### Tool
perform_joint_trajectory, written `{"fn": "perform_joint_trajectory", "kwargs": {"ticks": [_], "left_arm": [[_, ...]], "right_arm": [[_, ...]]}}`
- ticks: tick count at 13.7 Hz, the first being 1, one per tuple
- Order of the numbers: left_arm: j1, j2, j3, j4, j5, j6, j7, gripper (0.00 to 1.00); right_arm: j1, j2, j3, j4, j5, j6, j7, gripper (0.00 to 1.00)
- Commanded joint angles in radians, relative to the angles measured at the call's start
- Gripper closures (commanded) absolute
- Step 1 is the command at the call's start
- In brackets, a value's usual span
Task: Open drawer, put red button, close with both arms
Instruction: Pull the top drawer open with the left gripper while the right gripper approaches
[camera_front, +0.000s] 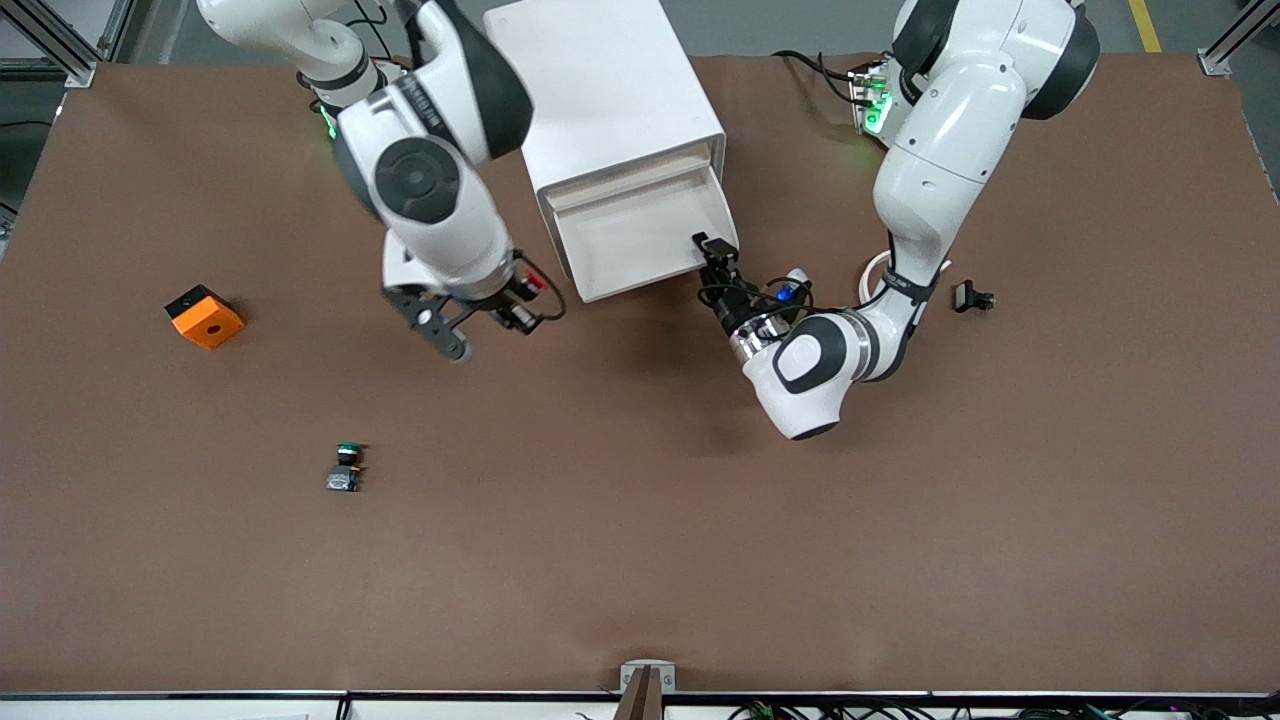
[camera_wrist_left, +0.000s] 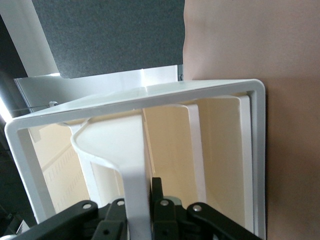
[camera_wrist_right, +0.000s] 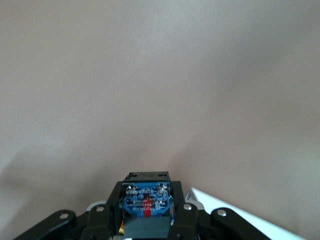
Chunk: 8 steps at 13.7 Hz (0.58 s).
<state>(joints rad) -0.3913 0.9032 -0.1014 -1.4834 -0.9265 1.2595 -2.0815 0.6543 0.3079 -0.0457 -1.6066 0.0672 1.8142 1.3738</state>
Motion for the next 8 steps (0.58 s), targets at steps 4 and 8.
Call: {"fn": "perform_joint_trajectory", "kwargs": {"ticks": [4, 8], "left_arm": [[0.008, 0.036, 0.017, 0.043, -0.017, 0.093, 0.070, 0.83], [0.006, 0.034, 0.017, 0.040, 0.001, 0.095, 0.078, 0.10]], "right_arm": [[0.111, -0.006, -0.009, -0.001, -0.047, 0.011, 0.233, 1.00], [0.175, 0.003, -0.009, -0.010, -0.049, 0.069, 0.327, 1.00]]}}
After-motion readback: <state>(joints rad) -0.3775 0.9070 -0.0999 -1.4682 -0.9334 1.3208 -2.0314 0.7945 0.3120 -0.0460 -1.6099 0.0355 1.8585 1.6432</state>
